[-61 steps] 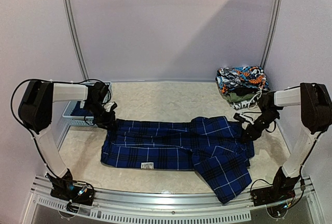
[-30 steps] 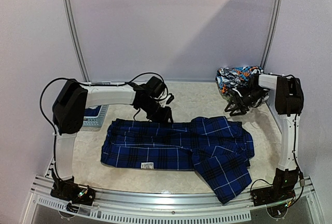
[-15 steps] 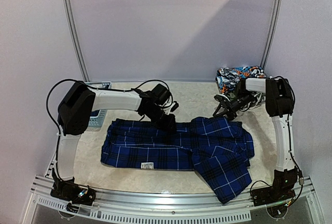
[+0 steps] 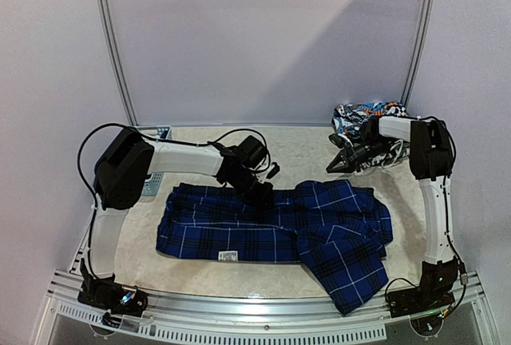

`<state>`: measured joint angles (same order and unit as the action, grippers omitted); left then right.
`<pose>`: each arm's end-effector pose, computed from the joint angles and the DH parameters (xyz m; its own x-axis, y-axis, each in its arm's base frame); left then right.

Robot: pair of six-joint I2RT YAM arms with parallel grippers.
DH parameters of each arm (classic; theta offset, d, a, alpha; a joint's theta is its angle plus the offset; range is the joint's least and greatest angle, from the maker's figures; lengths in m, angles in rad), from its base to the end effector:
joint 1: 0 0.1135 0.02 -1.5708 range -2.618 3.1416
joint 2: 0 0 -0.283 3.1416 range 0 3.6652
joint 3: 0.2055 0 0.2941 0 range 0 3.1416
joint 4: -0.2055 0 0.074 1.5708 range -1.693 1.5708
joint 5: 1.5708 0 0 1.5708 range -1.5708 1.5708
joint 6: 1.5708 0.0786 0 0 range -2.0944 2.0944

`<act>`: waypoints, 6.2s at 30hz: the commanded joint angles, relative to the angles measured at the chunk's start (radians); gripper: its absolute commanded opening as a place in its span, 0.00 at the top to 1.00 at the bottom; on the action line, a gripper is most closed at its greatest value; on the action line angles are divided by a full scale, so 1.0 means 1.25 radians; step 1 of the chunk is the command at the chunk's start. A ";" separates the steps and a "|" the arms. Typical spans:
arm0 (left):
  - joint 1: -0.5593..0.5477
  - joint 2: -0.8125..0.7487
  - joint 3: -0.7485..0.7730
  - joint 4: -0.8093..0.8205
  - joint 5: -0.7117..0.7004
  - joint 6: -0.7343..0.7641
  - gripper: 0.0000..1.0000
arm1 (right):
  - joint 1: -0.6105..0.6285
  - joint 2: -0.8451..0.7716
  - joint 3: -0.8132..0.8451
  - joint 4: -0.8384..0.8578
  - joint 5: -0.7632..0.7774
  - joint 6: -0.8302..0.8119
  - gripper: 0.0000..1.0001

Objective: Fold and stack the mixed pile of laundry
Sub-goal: Adjust the rectangle-folded shirt at the center of the board.

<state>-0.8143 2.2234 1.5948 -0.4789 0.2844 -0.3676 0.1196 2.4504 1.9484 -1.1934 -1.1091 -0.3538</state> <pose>0.3455 -0.3983 0.0839 -0.8548 0.4031 -0.3268 0.5111 0.7635 -0.3948 0.4938 0.1302 0.0998 -0.9440 -0.2689 -0.1912 -0.2875 0.3863 0.8764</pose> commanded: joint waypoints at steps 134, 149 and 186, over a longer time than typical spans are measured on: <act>0.036 0.270 0.349 0.749 0.231 -0.573 1.00 | -0.034 -0.375 -0.485 0.009 0.082 -0.524 0.80; 0.019 0.231 0.252 0.885 0.259 -0.533 1.00 | -0.069 -0.352 -0.092 -0.228 0.028 -0.487 0.39; 0.019 0.259 0.246 0.849 0.251 -0.477 1.00 | -0.014 0.093 0.188 -0.374 -0.149 -0.178 0.27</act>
<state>-0.7891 2.5420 1.9015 0.5991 0.6125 -0.9951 0.0853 2.5679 2.2402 -1.3373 -1.2175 -0.5545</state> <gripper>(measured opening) 0.016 0.726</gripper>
